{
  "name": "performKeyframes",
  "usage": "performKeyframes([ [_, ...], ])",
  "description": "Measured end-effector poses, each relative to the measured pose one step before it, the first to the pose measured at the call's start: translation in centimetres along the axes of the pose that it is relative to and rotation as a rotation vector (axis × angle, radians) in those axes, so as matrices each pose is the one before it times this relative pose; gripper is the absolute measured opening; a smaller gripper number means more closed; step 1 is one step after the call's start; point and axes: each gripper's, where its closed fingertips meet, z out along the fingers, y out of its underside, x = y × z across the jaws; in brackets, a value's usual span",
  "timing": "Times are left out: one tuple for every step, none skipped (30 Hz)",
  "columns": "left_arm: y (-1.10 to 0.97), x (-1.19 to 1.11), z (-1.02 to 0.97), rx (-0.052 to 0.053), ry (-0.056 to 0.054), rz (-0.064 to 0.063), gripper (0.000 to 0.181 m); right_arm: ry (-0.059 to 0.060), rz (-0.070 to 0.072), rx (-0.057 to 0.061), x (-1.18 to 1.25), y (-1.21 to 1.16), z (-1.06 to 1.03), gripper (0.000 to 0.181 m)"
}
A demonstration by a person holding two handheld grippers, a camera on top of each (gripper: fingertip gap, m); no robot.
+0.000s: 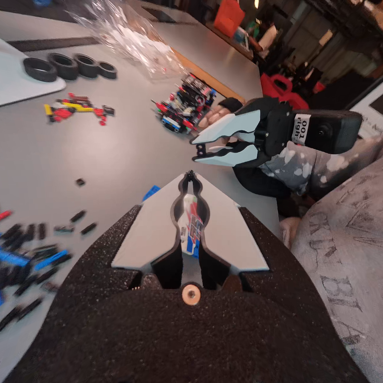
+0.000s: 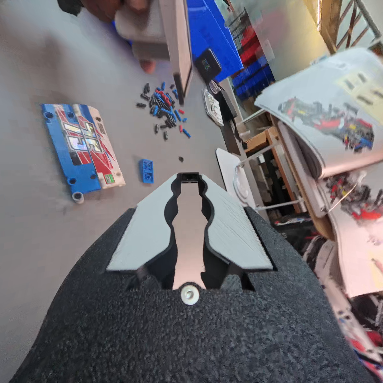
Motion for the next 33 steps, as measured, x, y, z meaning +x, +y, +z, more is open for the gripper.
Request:
performKeyframes([
  [-0.426, -1.514, -1.531, 0.0286, -0.0491, -0.0279, 0.001, -0.0061, 0.0816, 0.0044, 0.673, 0.899, -0.460, 0.017],
  [0.196, -1.579, -0.883, -0.0136, -0.0790, 0.0182, 0.001, 0.0102, 0.0405, 0.0039, 0.675, 0.234, -0.162, 0.017],
  [0.501, -1.706, -0.231, -0.0349, -0.1053, 0.0435, 0.002, 0.0094, 0.0178, 0.0202, 0.310, -0.450, 0.118, 0.017],
  [0.534, -1.733, 0.173, -0.0365, -0.1188, 0.0509, 0.002, -0.0118, 0.0214, 0.0225, -0.236, -0.674, 0.348, 0.017],
  [0.613, -1.516, 0.398, -0.0421, -0.1101, 0.0444, 0.003, -0.0158, 0.0135, 0.0055, -0.455, -0.439, 0.450, 0.017],
  [0.726, -1.156, 0.506, -0.0484, -0.0869, 0.0336, 0.003, -0.0133, -0.0135, -0.0066, -0.547, -0.119, 0.356, 0.017],
  [0.737, -0.752, 0.523, -0.0452, -0.0606, 0.0251, 0.003, -0.0102, -0.0254, -0.0071, -0.542, 0.055, 0.228, 0.017],
  [0.630, -0.427, 0.449, -0.0341, -0.0373, 0.0227, 0.004, -0.0093, -0.0133, -0.0065, -0.484, 0.209, 0.170, 0.016],
  [0.516, -0.393, 0.346, -0.0245, -0.0309, 0.0151, 0.004, -0.0104, 0.0029, -0.0043, -0.393, 0.245, 0.105, 0.017],
  [0.383, -0.388, 0.239, -0.0172, -0.0249, 0.0079, 0.010, -0.0075, 0.0105, -0.0002, -0.259, 0.161, 0.055, 0.017],
  [0.110, -0.259, 0.084, -0.0031, -0.0152, 0.0042, 0.015, -0.0006, 0.0055, 0.0029, -0.071, 0.044, -0.021, 0.017],
  [-0.245, 0.016, -0.080, 0.0155, -0.0018, 0.0011, 0.021, 0.0069, -0.0010, 0.0061, 0.082, -0.088, -0.053, 0.017],
  [-0.502, 0.299, -0.222, 0.0281, 0.0126, -0.0044, 0.023, 0.0077, -0.0021, 0.0075, 0.149, -0.161, -0.056, 0.017],
  [-0.591, 0.648, -0.245, 0.0325, 0.0329, -0.0127, 0.024, 0.0042, 0.0000, 0.0086, 0.092, -0.186, -0.042, 0.017],
  [-0.703, 1.290, -0.216, 0.0391, 0.0715, -0.0203, 0.024, 0.0035, -0.0002, 0.0101, 0.063, -0.214, -0.030, 0.017],
  [-0.783, 1.910, -0.166, 0.0455, 0.1092, -0.0323, 0.024, 0.0031, -0.0033, 0.0086, 0.003, -0.201, -0.023, 0.017],
  [-0.801, 2.243, -0.053, 0.0464, 0.1284, -0.0489, 0.024, 0.0038, -0.0074, 0.0081, -0.048, -0.187, -0.004, 0.017],
  [-0.721, 2.294, 0.119, 0.0445, 0.1305, -0.0559, 0.025, 0.0013, -0.0104, 0.0107, -0.140, -0.243, 0.017, 0.017],
  [-0.532, 2.145, 0.309, 0.0342, 0.1218, -0.0519, 0.025, -0.0009, -0.0117, 0.0112, -0.190, -0.282, 0.026, 0.017],
  [-0.242, 1.743, 0.466, 0.0170, 0.0986, -0.0409, 0.025, 0.0015, -0.0133, 0.0106, -0.162, -0.320, 0.046, 0.017],
  [-0.063, 1.144, 0.515, 0.0050, 0.0629, -0.0250, 0.026, 0.0002, -0.0156, 0.0071, -0.186, -0.285, 0.064, 0.017],
  [0.038, 0.548, 0.470, -0.0014, 0.0268, -0.0112, 0.026, 0.0017, -0.0164, 0.0060, -0.155, -0.277, 0.068, 0.017],
  [0.161, 0.251, 0.426, -0.0086, 0.0097, -0.0030, 0.026, 0.0026, -0.0159, 0.0077, -0.132, -0.298, 0.049, 0.017],
  [0.241, 0.331, 0.368, -0.0139, 0.0171, -0.0020, 0.026, 0.0030, -0.0139, 0.0048, -0.106, -0.253, 0.059, 0.017],
  [0.155, 0.311, 0.302, -0.0085, 0.0193, -0.0091, 0.026, 0.0007, -0.0141, -0.0008, -0.131, -0.145, 0.069, 0.017],
  [-0.003, 0.131, 0.179, 0.0032, 0.0114, -0.0141, 0.024, 0.0064, -0.0154, -0.0040, -0.039, -0.069, 0.075, 0.017],
  [0.011, -0.029, 0.080, 0.0014, 0.0042, -0.0131, 0.017, 0.0046, -0.0157, -0.0013, -0.059, -0.094, 0.054, 0.017],
  [0.027, -0.287, -0.057, -0.0013, -0.0128, -0.0034, 0.010, 0.0044, -0.0096, 0.0016, -0.015, -0.128, 0.034, 0.017],
  [-0.045, 0.047, -0.117, 0.0006, 0.0043, 0.0077, 0.009, 0.0041, -0.0033, 0.0048, 0.025, -0.141, 0.044, 0.017],
  [-0.029, 0.042, -0.147, -0.0056, -0.0062, 0.0127, 0.009, 0.0025, 0.0065, 0.0064, 0.036, -0.126, 0.031, 0.017],
  [-0.079, -0.127, -0.193, -0.0107, -0.0275, 0.0277, 0.009, 0.0010, 0.0154, 0.0002, 0.070, 0.024, 0.041, 0.017],
  [-0.184, -0.408, -0.364, -0.0120, -0.0557, 0.0501, 0.009, -0.0027, 0.0272, -0.0138, 0.143, 0.339, 0.040, 0.019],
  [-0.398, -0.682, -0.669, -0.0067, -0.0765, 0.0641, 0.008, -0.0160, 0.0391, -0.0207, 0.075, 0.595, 0.031, 0.023],
])
